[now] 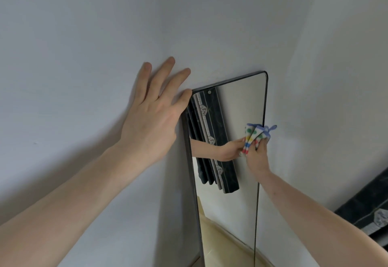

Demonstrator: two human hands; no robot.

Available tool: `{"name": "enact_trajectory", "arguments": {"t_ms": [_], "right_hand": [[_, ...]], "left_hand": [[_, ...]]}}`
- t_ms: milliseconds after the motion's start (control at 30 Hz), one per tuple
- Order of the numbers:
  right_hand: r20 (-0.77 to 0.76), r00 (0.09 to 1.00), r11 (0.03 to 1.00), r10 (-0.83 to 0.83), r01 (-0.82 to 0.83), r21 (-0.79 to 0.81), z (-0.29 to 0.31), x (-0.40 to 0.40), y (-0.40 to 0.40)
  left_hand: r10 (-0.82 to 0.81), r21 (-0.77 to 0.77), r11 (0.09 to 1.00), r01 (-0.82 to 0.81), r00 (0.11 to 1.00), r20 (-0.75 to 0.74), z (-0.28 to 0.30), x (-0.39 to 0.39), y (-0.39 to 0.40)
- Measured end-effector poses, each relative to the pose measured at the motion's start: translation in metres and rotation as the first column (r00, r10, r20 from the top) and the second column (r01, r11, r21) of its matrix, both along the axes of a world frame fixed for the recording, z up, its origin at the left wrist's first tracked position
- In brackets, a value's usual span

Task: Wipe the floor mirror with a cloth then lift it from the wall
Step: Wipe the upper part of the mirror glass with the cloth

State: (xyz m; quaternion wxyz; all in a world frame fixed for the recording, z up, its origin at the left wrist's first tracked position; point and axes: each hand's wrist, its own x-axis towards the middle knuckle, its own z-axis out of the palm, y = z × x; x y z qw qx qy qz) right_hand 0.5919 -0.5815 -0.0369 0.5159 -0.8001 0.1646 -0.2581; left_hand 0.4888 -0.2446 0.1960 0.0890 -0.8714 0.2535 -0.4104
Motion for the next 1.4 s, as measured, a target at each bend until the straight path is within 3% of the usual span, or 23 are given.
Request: {"name": "enact_trajectory", "arguments": {"t_ms": [133,233,400,500,633,733,933,1267,1400], "right_hand": [[0.015,0.997,0.995,0.074,-0.073,-0.074,-0.027,-0.049,0.049],[0.068,0.977,0.979,0.204,-0.202,-0.037,-0.025,-0.092,0.096],[0.1,0.934,0.935,0.342,-0.349,0.063,-0.003,-0.14,0.149],[0.093,0.924,0.927,0.371,-0.375,0.029,0.0,-0.153,0.166],[0.068,0.95,0.952,0.305,-0.304,-0.032,-0.009,-0.162,0.185],[0.072,0.963,0.966,0.258,-0.256,-0.043,-0.027,-0.173,0.194],[-0.083,0.984,0.988,0.157,-0.156,0.014,-0.06,-0.193,0.187],[0.164,0.955,0.969,0.245,-0.239,-0.056,0.038,-0.157,0.185],[0.153,0.963,0.974,0.22,-0.208,-0.091,0.017,-0.159,0.188]], "left_hand": [[-0.001,0.006,1.0,0.001,1.0,-0.001,0.002,-0.003,0.0],[-0.047,-0.039,0.998,0.045,0.998,-0.038,-0.001,-0.01,0.0],[-0.273,-0.32,0.926,0.201,0.942,-0.198,-0.042,-0.038,-0.002],[-0.267,-0.504,0.863,0.046,0.887,-0.377,-0.071,-0.039,0.004],[-0.169,-0.465,0.874,-0.142,0.808,-0.564,-0.087,-0.024,0.008],[-0.185,-0.49,0.858,-0.155,0.796,-0.576,-0.086,-0.018,0.001],[-0.21,-0.527,0.837,-0.145,0.804,-0.556,-0.082,-0.019,-0.016],[-0.165,-0.488,0.858,-0.161,0.812,-0.559,-0.08,-0.019,-0.015],[-0.144,-0.474,0.866,-0.162,0.825,-0.546,-0.081,-0.018,-0.016]]}}
